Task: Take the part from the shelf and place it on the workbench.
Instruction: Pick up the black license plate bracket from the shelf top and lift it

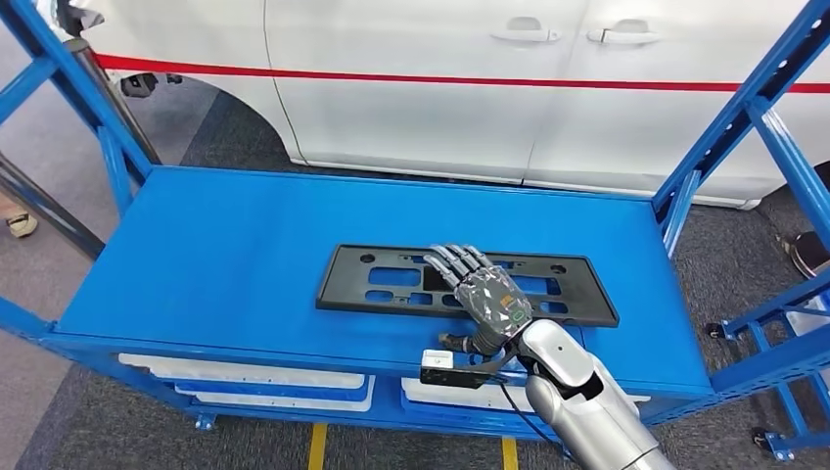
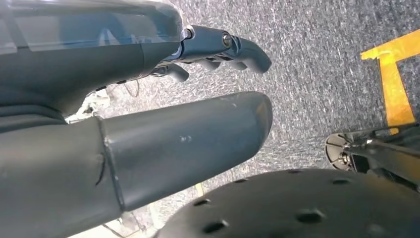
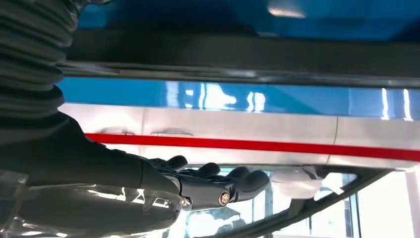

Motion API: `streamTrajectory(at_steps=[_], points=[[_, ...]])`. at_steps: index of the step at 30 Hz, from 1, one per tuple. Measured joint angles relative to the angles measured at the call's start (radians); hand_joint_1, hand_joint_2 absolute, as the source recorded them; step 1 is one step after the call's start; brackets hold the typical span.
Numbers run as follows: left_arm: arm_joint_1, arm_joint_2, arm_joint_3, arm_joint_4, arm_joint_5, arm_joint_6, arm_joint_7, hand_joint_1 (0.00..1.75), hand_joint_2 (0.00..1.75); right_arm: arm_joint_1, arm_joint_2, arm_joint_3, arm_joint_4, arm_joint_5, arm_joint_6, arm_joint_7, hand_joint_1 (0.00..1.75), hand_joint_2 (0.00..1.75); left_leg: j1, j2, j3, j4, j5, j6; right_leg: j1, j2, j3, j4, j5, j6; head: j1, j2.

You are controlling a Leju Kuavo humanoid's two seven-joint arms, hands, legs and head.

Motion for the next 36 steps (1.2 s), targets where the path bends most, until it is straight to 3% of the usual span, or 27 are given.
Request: streamTrajectory(at_steps=[1,7,19,20,23,24,29,36], points=[[-0.001,0.000,0.002,0.000,-0.001,0.001,-0.002,0.00,0.00,0.000,0.004,0.004,0.002,0.002,0.003,0.005,0.00,1.75,0.000,0.001,0.001,-0.001,-0.001,0.000,-0.001,0.001,0.000,-0.001,-0.001,0.005,0.000,0.000],[0.000,0.000,0.015,0.000,-0.025,-0.008,-0.023,0.00,0.00,-0.011,0.021,0.021,0.026,0.047,-0.013,0.067,0.00,1.75,0.002,0.003,0.008,-0.014,0.000,-0.004,0.002,0.003,0.001,-0.001,-0.007,-0.005,0.000,0.000],[-0.001,-0.003,0.030,0.000,-0.053,-0.018,-0.035,0.00,0.00,-0.046,0.046,0.023,0.127,0.118,-0.069,0.147,0.00,1.75,0.002,0.004,0.011,-0.018,0.002,-0.011,0.002,0.003,0.001,0.000,-0.008,-0.008,0.000,0.000],[-0.001,-0.003,0.033,0.000,-0.057,-0.019,-0.038,0.00,0.00,-0.051,0.049,0.023,0.142,0.128,-0.080,0.154,0.30,1.75,0.001,0.004,0.011,-0.018,0.002,-0.011,0.002,0.003,0.002,0.000,-0.008,-0.008,0.000,0.000],[-0.002,-0.004,0.045,0.000,-0.067,-0.025,-0.049,0.00,0.00,-0.066,0.057,0.011,0.195,0.156,-0.120,0.173,1.61,1.75,0.001,0.004,0.012,-0.018,0.002,-0.011,0.002,0.003,0.003,0.000,-0.008,-0.008,0.000,0.000],[-0.002,-0.004,0.050,0.000,-0.071,-0.027,-0.052,0.00,0.00,-0.069,0.061,0.002,0.213,0.162,-0.134,0.178,1.75,1.75,0.000,0.004,0.012,-0.018,0.002,-0.011,0.001,0.003,0.003,0.000,-0.008,-0.008,0.000,0.000],[-0.002,-0.008,0.070,0.000,-0.078,-0.031,-0.060,0.00,0.00,-0.069,0.074,-0.042,0.264,0.168,-0.161,0.183,1.75,1.75,-0.001,0.004,0.013,-0.017,0.002,-0.011,0.001,0.003,0.004,0.000,-0.007,-0.008,0.000,0.000],[-0.003,-0.011,0.091,-0.001,-0.080,-0.033,-0.060,0.00,0.00,-0.059,0.075,-0.064,0.267,0.169,-0.130,0.177,1.75,1.75,-0.001,0.004,0.013,-0.017,0.002,-0.011,0.001,0.003,0.004,0.000,-0.007,-0.007,0.000,0.000]])
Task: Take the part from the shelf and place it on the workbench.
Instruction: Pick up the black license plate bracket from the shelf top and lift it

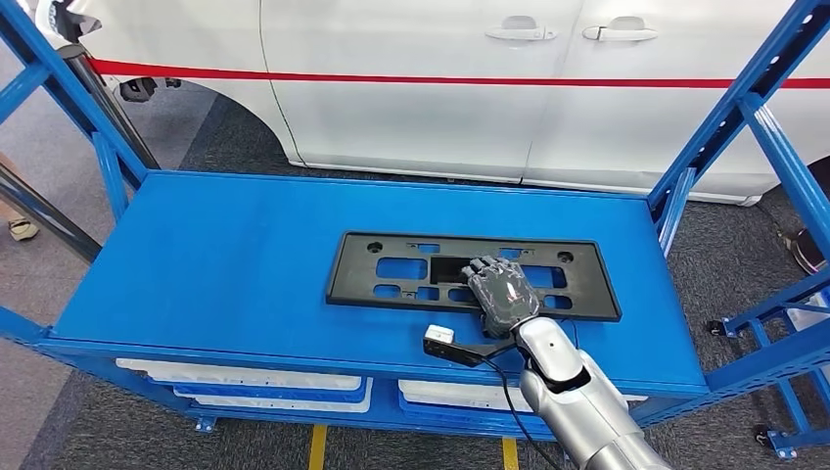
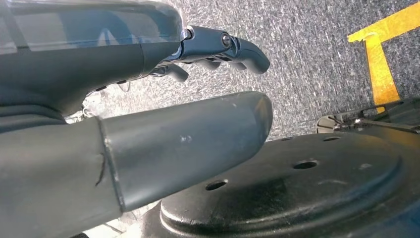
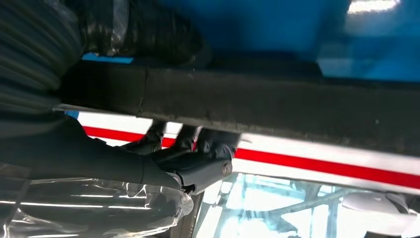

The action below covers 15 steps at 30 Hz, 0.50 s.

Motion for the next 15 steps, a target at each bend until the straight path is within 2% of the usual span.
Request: streamTrajectory(at_steps=[9,13,15], points=[[0.000,-0.002,0.025,-0.004,-0.011,0.001,-0.004,0.00,0.00,0.014,-0.003,-0.007,-0.037,0.000,0.025,-0.008,1.75,1.75,0.000,0.001,0.001,0.000,0.000,0.000,0.000,0.001,0.001,0.000,0.000,0.000,0.000,0.000],[0.000,-0.002,0.030,-0.005,-0.012,0.001,-0.004,0.00,1.75,0.016,-0.004,-0.007,-0.045,0.000,0.026,-0.009,1.75,1.75,0.000,0.001,0.002,0.000,0.000,0.000,0.000,0.001,0.001,0.000,0.000,0.000,0.000,0.000],[0.000,-0.002,0.032,-0.005,-0.012,0.001,-0.006,0.00,1.75,0.019,-0.005,-0.007,-0.052,0.000,0.029,-0.009,1.75,1.75,0.000,0.001,0.002,0.000,0.000,0.000,0.000,0.001,0.001,0.000,0.000,0.000,0.000,0.000]])
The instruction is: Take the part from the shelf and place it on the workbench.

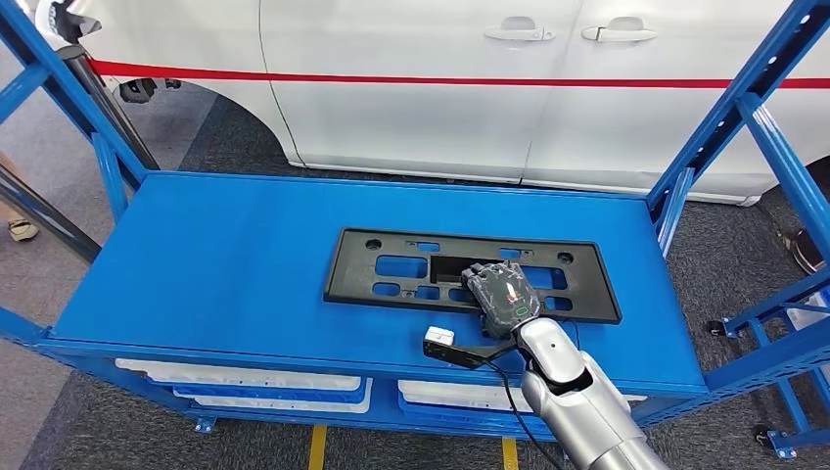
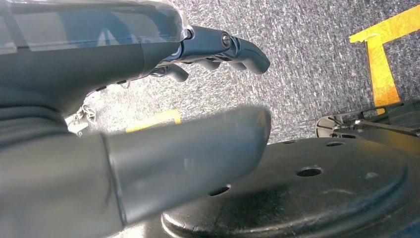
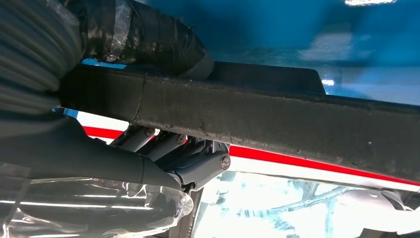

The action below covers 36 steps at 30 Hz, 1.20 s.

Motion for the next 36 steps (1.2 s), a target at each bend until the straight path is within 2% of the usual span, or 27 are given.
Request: streamTrajectory(at_steps=[12,19,24,26,27,28,30,31,32,33,35,36], points=[[-0.001,0.000,0.027,-0.004,0.004,0.001,-0.022,0.00,1.75,0.011,-0.012,-0.002,-0.023,-0.008,0.002,-0.016,1.75,1.75,0.000,0.000,0.000,0.000,0.000,0.000,0.000,0.000,0.000,0.000,0.000,0.000,0.000,0.000],[0.000,0.000,0.048,-0.012,-0.017,0.015,-0.020,0.00,1.75,0.061,-0.052,-0.009,-0.120,0.048,-0.098,-0.023,1.75,1.75,0.000,0.000,-0.001,0.001,-0.001,0.001,-0.001,0.000,0.000,-0.001,0.000,0.000,0.000,0.000],[0.001,0.001,0.057,-0.017,-0.046,0.030,-0.005,0.00,1.75,0.106,-0.114,-0.024,-0.264,0.119,-0.173,-0.038,1.75,1.75,-0.006,0.000,-0.005,0.007,-0.004,0.012,-0.008,0.000,0.000,-0.006,0.004,0.009,0.000,0.000],[0.000,0.001,0.061,-0.017,-0.050,0.032,-0.003,0.00,1.75,0.117,-0.134,-0.028,-0.313,0.128,-0.183,-0.040,1.75,1.75,0.001,0.002,0.005,-0.013,0.007,0.020,-0.006,0.000,0.001,-0.006,0.000,0.015,0.000,0.000],[0.000,0.000,0.062,-0.017,-0.051,0.033,-0.003,0.00,1.75,0.121,-0.143,-0.030,-0.330,0.130,-0.184,-0.041,1.75,1.75,0.005,0.005,0.012,-0.025,0.015,0.025,-0.005,0.000,-0.005,0.011,-0.013,0.018,0.001,0.000],[-0.001,0.000,0.064,-0.017,-0.051,0.034,-0.002,0.00,1.75,0.125,-0.151,-0.031,-0.345,0.132,-0.185,-0.041,1.75,1.75,0.009,0.008,0.017,-0.035,0.022,0.029,-0.006,0.000,-0.020,0.047,-0.039,0.022,0.002,0.000],[-0.001,0.000,0.065,-0.017,-0.055,0.035,-0.001,0.00,1.75,0.133,-0.163,-0.032,-0.365,0.140,-0.188,-0.041,1.75,1.75,0.009,0.010,0.019,-0.038,0.027,0.032,-0.013,-0.001,-0.075,0.171,-0.104,0.031,0.003,0.000],[-0.002,0.000,0.066,-0.017,-0.057,0.036,-0.001,0.00,1.75,0.139,-0.169,-0.032,-0.373,0.149,-0.191,-0.041,1.75,1.75,0.010,0.010,0.017,-0.036,0.027,0.031,-0.017,-0.001,-0.101,0.227,-0.124,0.036,0.003,0.000],[-0.002,0.000,0.066,-0.017,-0.060,0.036,0.000,0.00,1.75,0.145,-0.175,-0.032,-0.380,0.158,-0.195,-0.041,1.75,1.75,0.011,0.010,0.015,-0.033,0.026,0.030,-0.021,-0.001,-0.114,0.254,-0.124,0.040,0.002,0.000],[-0.002,0.000,0.066,-0.017,-0.064,0.036,0.000,0.00,1.75,0.151,-0.181,-0.032,-0.388,0.169,-0.198,-0.041,1.75,1.75,0.014,0.009,0.014,-0.029,0.023,0.027,-0.026,-0.002,-0.106,0.241,-0.103,0.045,0.003,0.000],[-0.002,0.000,0.066,-0.017,-0.070,0.036,0.001,0.00,1.75,0.156,-0.193,-0.032,-0.406,0.185,-0.201,-0.041,1.75,1.75,0.020,0.008,0.010,-0.015,0.014,0.014,-0.035,-0.005,-0.046,0.123,-0.039,0.057,0.003,0.000],[-0.003,0.001,0.067,-0.017,-0.074,0.036,0.001,0.00,1.75,0.155,-0.198,-0.032,-0.414,0.190,-0.202,-0.042,1.75,1.75,0.021,0.007,0.005,-0.007,0.008,0.005,-0.035,-0.003,-0.015,0.067,-0.018,0.057,0.003,0.000]])
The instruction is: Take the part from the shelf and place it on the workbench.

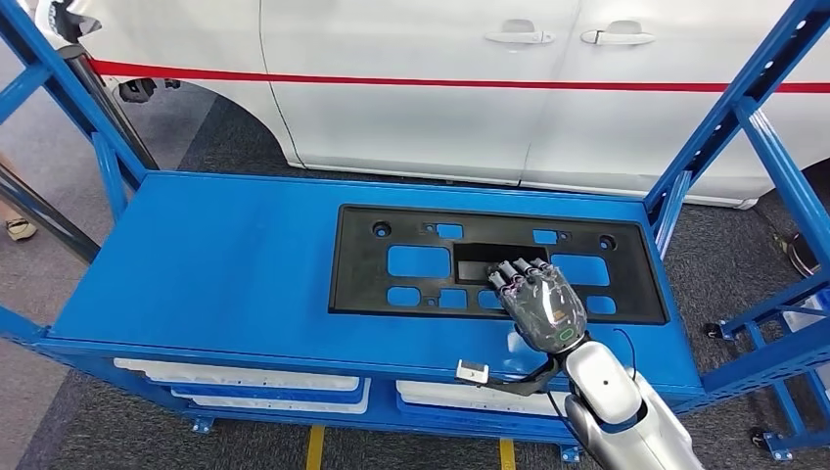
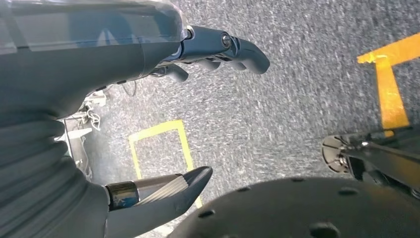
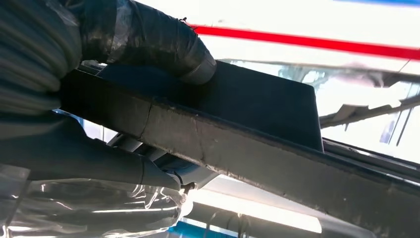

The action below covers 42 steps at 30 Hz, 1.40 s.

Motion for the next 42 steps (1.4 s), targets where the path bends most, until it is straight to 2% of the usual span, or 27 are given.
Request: streamTrajectory(at_steps=[2,5,7,9,11,12,13,15,17,20,21,22,23,25,26,27,28,29,31,32,33,35,36,37,40,41,42], points=[[-0.002,0.001,0.001,-0.001,-0.005,0.000,0.001,0.00,1.75,-0.001,-0.007,0.000,-0.012,0.005,0.000,-0.001,1.75,1.75,-0.003,-0.002,-0.008,0.013,-0.006,-0.015,0.003,0.005,0.023,-0.047,0.006,-0.013,0.001,0.000],[-0.004,0.002,0.004,-0.001,-0.007,0.000,0.001,0.00,1.75,-0.002,-0.015,0.000,-0.023,0.007,0.000,-0.003,1.75,1.75,-0.002,-0.004,-0.017,0.025,-0.011,-0.031,0.007,0.006,0.010,-0.045,0.008,-0.046,0.001,0.000],[-0.004,0.002,0.006,-0.001,-0.007,0.000,0.001,0.00,1.75,-0.003,-0.018,0.000,-0.029,0.008,0.000,-0.003,1.75,1.75,0.001,-0.003,-0.039,0.077,-0.060,-0.037,0.007,0.003,0.001,-0.048,0.017,-0.065,0.000,0.000],[-0.005,0.002,0.006,-0.001,-0.009,0.000,0.001,0.00,1.75,-0.003,-0.019,0.000,-0.032,0.008,0.000,-0.004,1.75,1.75,0.000,-0.002,-0.082,0.196,-0.139,-0.037,0.014,0.000,-0.012,-0.048,0.027,-0.078,0.000,0.000],[-0.007,0.003,0.007,-0.001,-0.014,-0.001,0.001,0.00,1.75,-0.002,-0.020,0.000,-0.033,0.008,0.001,-0.006,1.75,1.75,-0.003,-0.002,-0.107,0.283,-0.175,-0.033,0.023,-0.002,-0.029,-0.046,0.038,-0.085,0.000,0.000],[-0.007,0.003,0.007,-0.001,-0.016,-0.001,0.001,0.00,1.75,-0.002,-0.021,0.001,-0.034,0.007,0.002,-0.008,1.75,1.75,-0.005,-0.002,-0.094,0.277,-0.164,-0.028,0.028,-0.003,-0.037,-0.044,0.044,-0.087,0.000,0.000],[-0.008,0.003,0.007,-0.001,-0.018,-0.001,0.001,0.00,1.75,-0.002,-0.023,0.002,-0.034,0.005,0.004,-0.009,1.75,1.75,-0.008,-0.002,-0.063,0.235,-0.139,-0.020,0.032,-0.003,-0.044,-0.044,0.050,-0.087,0.000,0.000],[-0.010,0.005,0.008,-0.001,-0.023,-0.003,0.003,0.00,1.75,-0.003,-0.027,0.004,-0.036,-0.001,0.009,-0.010,1.75,1.75,-0.018,-0.001,0.023,0.099,-0.092,-0.001,0.039,-0.003,-0.056,-0.043,0.064,-0.085,0.001,0.000],[-0.014,0.007,0.008,-0.001,-0.028,-0.004,0.004,0.00,1.75,-0.003,-0.032,0.007,-0.040,-0.013,0.013,-0.015,1.75,1.75,-0.027,0.000,0.066,0.016,-0.073,0.007,0.038,-0.004,-0.060,-0.048,0.080,-0.075,0.001,0.000],[-0.014,0.008,0.011,-0.001,-0.035,-0.008,0.004,0.00,1.75,0.002,-0.039,0.014,-0.050,-0.044,0.019,-0.030,1.75,1.75,-0.030,0.002,0.054,-0.007,-0.044,0.011,0.033,-0.005,-0.062,-0.062,0.104,-0.056,0.001,0.000],[-0.014,0.008,0.014,-0.001,-0.037,-0.008,0.004,0.00,1.75,0.004,-0.043,0.016,-0.056,-0.055,0.021,-0.037,1.75,1.75,-0.027,0.004,0.047,-0.014,-0.029,0.017,0.033,-0.004,-0.067,-0.058,0.091,-0.051,0.002,0.000],[-0.015,0.008,0.016,-0.001,-0.040,-0.009,0.004,0.00,1.75,0.007,-0.047,0.019,-0.064,-0.068,0.024,-0.045,1.75,1.75,-0.024,0.006,0.038,-0.021,-0.014,0.023,0.032,-0.002,-0.076,-0.034,0.056,-0.047,0.002,0.000],[-0.015,0.008,0.019,-0.001,-0.041,-0.009,0.004,0.00,1.75,0.009,-0.052,0.023,-0.071,-0.079,0.029,-0.052,1.75,1.75,-0.022,0.009,0.026,-0.023,0.000,0.028,0.029,-0.002,-0.090,0.009,0.004,-0.043,0.002,0.000],[-0.015,0.008,0.023,-0.002,-0.046,-0.009,0.004,0.00,1.75,0.018,-0.060,0.034,-0.087,-0.103,0.042,-0.069,1.75,1.75,-0.022,0.009,-0.005,-0.023,0.024,0.031,0.025,-0.002,-0.114,0.133,-0.089,-0.034,0.003,0.000],[-0.015,0.008,0.026,-0.002,-0.048,-0.010,0.004,0.00,1.75,0.026,-0.065,0.040,-0.095,-0.116,0.048,-0.078,1.75,1.75,-0.022,0.009,-0.021,-0.021,0.034,0.030,0.022,-0.002,-0.115,0.181,-0.101,-0.029,0.003,0.000],[-0.015,0.008,0.029,-0.002,-0.050,-0.010,0.004,0.00,1.75,0.035,-0.068,0.046,-0.105,-0.131,0.053,-0.088,1.75,1.75,-0.021,0.010,-0.037,-0.017,0.044,0.027,0.020,-0.002,-0.103,0.203,-0.090,-0.025,0.002,0.000],[-0.015,0.007,0.032,-0.002,-0.051,-0.012,0.004,0.00,1.75,0.045,-0.072,0.053,-0.116,-0.145,0.057,-0.099,1.75,1.75,-0.020,0.009,-0.053,-0.013,0.052,0.024,0.017,-0.002,-0.074,0.189,-0.064,-0.023,0.003,0.000],[-0.014,0.007,0.035,-0.002,-0.052,-0.013,0.004,0.00,1.75,0.057,-0.077,0.060,-0.129,-0.159,0.058,-0.110,1.75,1.75,-0.019,0.009,-0.067,-0.006,0.058,0.021,0.015,-0.002,-0.029,0.142,-0.039,-0.021,0.003,0.000],[-0.014,0.005,0.043,-0.002,-0.052,-0.015,0.005,0.00,1.75,0.080,-0.085,0.073,-0.161,-0.180,0.056,-0.130,1.75,1.75,-0.019,0.008,-0.090,0.010,0.067,0.011,0.016,-0.001,0.073,0.006,-0.038,-0.025,0.002,0.000],[-0.014,0.005,0.046,-0.002,-0.052,-0.015,0.006,0.00,1.75,0.092,-0.088,0.079,-0.178,-0.186,0.056,-0.137,1.75,1.75,-0.020,0.008,-0.096,0.016,0.072,0.005,0.018,0.000,0.105,-0.045,-0.051,-0.030,0.002,0.000],[-0.014,0.004,0.050,-0.002,-0.052,-0.015,0.006,0.00,1.75,0.103,-0.092,0.085,-0.193,-0.193,0.056,-0.142,1.75,1.75,-0.020,0.008,-0.099,0.019,0.078,-0.001,0.022,0.001,0.119,-0.073,-0.063,-0.038,0.001,0.000],[-0.013,0.004,0.056,-0.002,-0.052,-0.015,0.007,0.00,1.75,0.119,-0.098,0.096,-0.215,-0.208,0.059,-0.150,1.75,1.75,-0.020,0.007,-0.104,0.020,0.087,-0.015,0.023,0.000,0.111,-0.080,-0.055,-0.056,0.002,0.000],[-0.012,0.003,0.058,-0.002,-0.053,-0.015,0.009,0.00,1.75,0.125,-0.100,0.101,-0.223,-0.216,0.062,-0.154,1.75,1.75,-0.018,0.006,-0.110,0.029,0.074,-0.021,0.022,-0.002,0.103,-0.080,-0.046,-0.066,0.001,0.000],[-0.011,0.003,0.062,-0.002,-0.055,-0.016,0.011,0.00,1.75,0.129,-0.102,0.106,-0.232,-0.224,0.066,-0.160,1.75,1.75,-0.017,0.005,-0.121,0.052,0.043,-0.026,0.020,-0.004,0.093,-0.081,-0.036,-0.077,0.001,0.000],[-0.010,0.003,0.070,-0.002,-0.058,-0.018,0.018,0.00,1.75,0.140,-0.105,0.117,-0.254,-0.236,0.073,-0.171,1.75,1.75,-0.015,0.005,-0.162,0.210,-0.101,-0.034,0.021,-0.007,0.053,-0.080,-0.004,-0.092,0.001,0.000],[-0.010,0.003,0.072,-0.002,-0.059,-0.018,0.021,0.00,1.75,0.143,-0.106,0.122,-0.259,-0.237,0.074,-0.172,1.75,1.75,-0.014,0.005,-0.167,0.263,-0.120,-0.035,0.022,-0.007,0.038,-0.078,0.007,-0.091,0.001,0.000],[-0.010,0.003,0.074,-0.002,-0.060,-0.018,0.023,0.00,1.75,0.147,-0.107,0.127,-0.263,-0.237,0.076,-0.172,1.75,1.75,-0.014,0.005,-0.161,0.294,-0.113,-0.036,0.023,-0.007,0.022,-0.074,0.017,-0.090,0.001,0.000]])
